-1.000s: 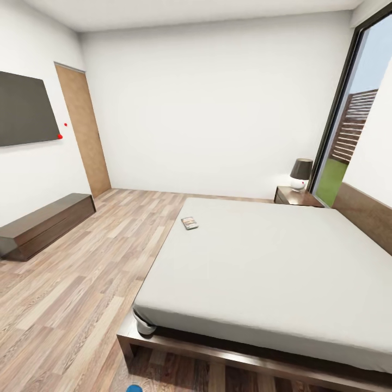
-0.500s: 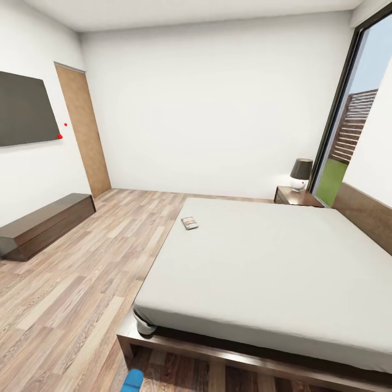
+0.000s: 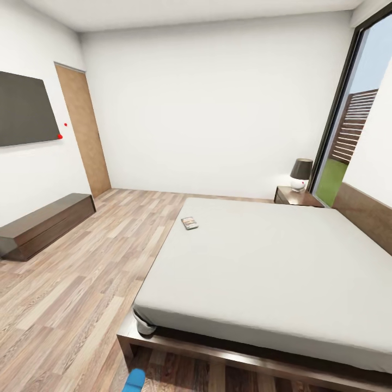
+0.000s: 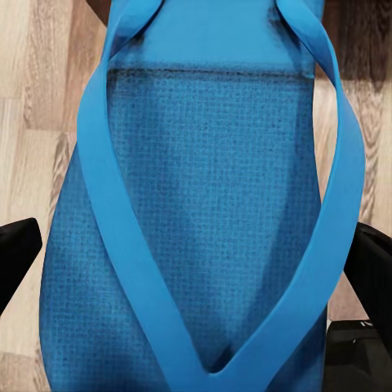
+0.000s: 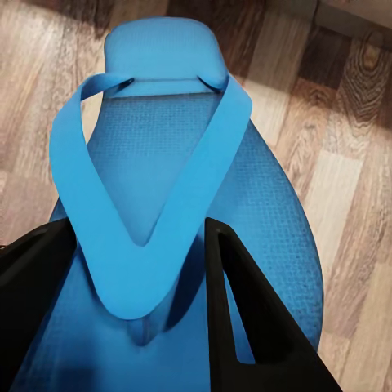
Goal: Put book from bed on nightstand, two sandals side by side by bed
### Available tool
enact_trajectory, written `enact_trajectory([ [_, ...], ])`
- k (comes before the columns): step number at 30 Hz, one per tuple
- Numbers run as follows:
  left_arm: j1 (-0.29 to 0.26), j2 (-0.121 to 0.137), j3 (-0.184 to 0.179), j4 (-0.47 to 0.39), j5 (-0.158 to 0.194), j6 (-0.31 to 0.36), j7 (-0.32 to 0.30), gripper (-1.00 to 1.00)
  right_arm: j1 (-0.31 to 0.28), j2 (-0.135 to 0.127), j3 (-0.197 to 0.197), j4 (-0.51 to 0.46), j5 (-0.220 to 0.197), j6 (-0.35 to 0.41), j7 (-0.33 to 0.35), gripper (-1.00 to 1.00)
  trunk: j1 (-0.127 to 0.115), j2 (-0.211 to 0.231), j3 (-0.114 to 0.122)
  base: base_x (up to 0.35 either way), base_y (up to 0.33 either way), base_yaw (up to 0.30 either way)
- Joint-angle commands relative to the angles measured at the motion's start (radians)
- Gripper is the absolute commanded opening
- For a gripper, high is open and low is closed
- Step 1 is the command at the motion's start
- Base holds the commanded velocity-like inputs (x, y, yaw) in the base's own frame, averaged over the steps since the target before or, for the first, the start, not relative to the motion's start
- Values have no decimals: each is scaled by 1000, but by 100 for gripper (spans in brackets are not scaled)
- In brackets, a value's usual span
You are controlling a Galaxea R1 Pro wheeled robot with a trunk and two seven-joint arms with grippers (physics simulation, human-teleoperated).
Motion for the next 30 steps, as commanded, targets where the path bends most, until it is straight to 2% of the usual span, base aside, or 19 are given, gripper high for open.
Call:
enact_trajectory([
  [1, -1, 0, -9, 1, 8, -4, 4, -100, -1, 0, 3, 1, 9, -1, -8, -100, 0, -1, -1, 5, 0, 0],
  [30, 1, -2, -15, -1, 8, -8, 6, -100, -1, 6, 3, 1, 9, -2, -8, -100, 0, -1, -1, 14, 0, 0],
])
